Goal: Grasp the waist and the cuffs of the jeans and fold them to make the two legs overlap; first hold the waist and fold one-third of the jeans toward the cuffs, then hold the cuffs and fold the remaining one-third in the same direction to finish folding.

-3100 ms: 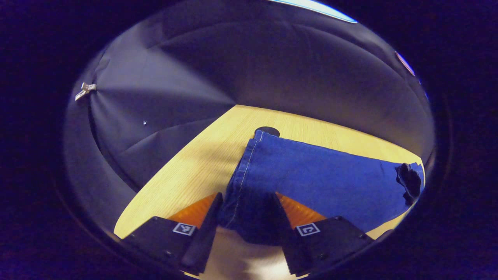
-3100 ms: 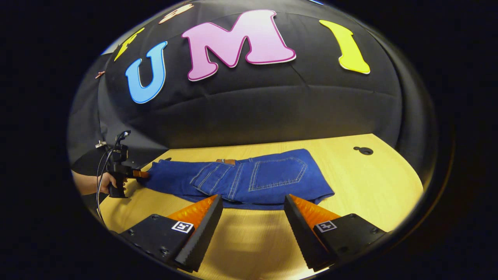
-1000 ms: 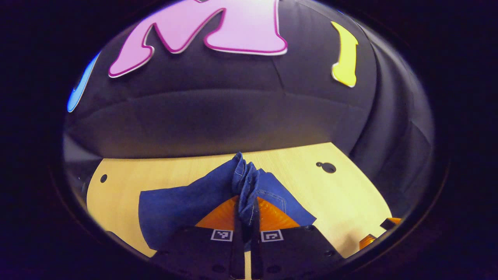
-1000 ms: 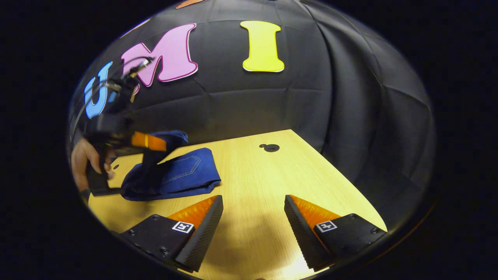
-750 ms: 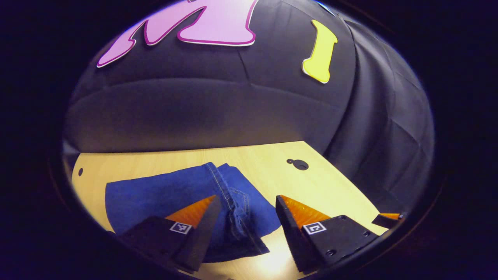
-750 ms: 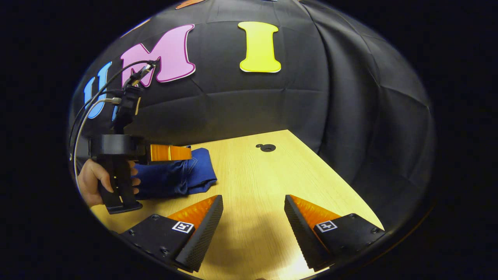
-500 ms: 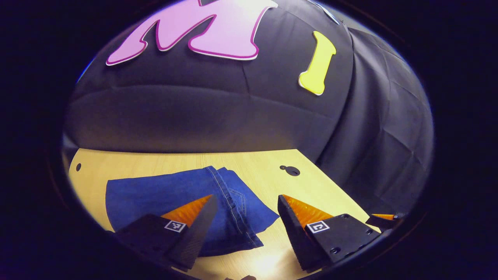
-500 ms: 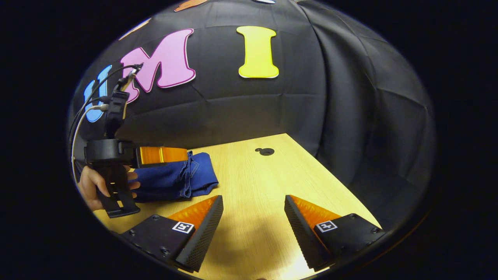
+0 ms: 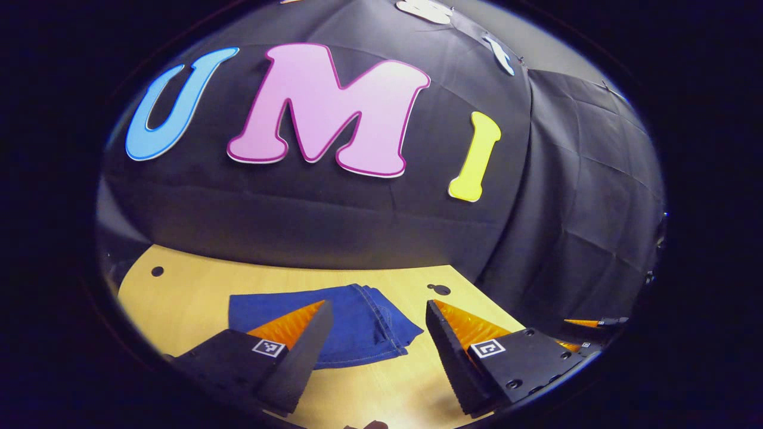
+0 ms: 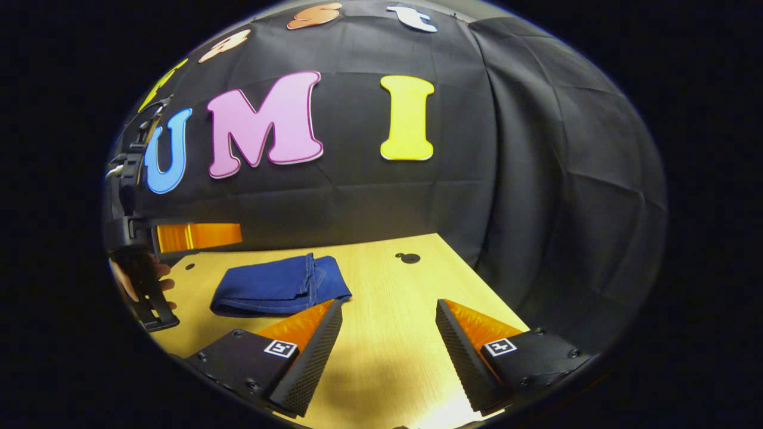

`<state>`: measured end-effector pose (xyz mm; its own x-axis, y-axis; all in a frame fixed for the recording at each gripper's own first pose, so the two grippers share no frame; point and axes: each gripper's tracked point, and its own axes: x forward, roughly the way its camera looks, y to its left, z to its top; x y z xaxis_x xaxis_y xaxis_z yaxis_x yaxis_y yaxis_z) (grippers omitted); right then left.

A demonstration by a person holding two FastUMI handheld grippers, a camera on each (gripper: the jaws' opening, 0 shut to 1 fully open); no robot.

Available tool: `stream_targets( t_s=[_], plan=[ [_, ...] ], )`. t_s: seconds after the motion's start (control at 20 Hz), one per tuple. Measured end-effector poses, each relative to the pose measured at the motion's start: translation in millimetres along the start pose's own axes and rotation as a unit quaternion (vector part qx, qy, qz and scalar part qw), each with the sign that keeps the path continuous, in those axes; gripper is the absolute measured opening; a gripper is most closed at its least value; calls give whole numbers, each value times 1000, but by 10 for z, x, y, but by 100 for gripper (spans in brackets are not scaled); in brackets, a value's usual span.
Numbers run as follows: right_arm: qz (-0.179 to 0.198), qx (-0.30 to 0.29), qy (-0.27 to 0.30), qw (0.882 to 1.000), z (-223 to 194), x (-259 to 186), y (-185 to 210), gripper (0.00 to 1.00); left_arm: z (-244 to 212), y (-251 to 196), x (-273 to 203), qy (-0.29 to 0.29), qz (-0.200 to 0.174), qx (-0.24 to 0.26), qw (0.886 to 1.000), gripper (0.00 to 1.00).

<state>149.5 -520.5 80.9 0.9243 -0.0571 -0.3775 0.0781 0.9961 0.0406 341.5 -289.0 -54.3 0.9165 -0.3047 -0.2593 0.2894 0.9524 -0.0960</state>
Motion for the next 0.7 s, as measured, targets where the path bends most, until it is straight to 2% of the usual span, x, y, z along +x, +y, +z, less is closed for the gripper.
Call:
stream_targets(
  t_s=[0.4,0.7],
  plan=[
    [23,-8,-53,998,699,-927,451,96,415,602,-1630,-51,66,33,996,96],
    [35,-11,-134,990,1368,-1690,643,96,656,863,-2639,-95,104,35,989,96]
  ],
)
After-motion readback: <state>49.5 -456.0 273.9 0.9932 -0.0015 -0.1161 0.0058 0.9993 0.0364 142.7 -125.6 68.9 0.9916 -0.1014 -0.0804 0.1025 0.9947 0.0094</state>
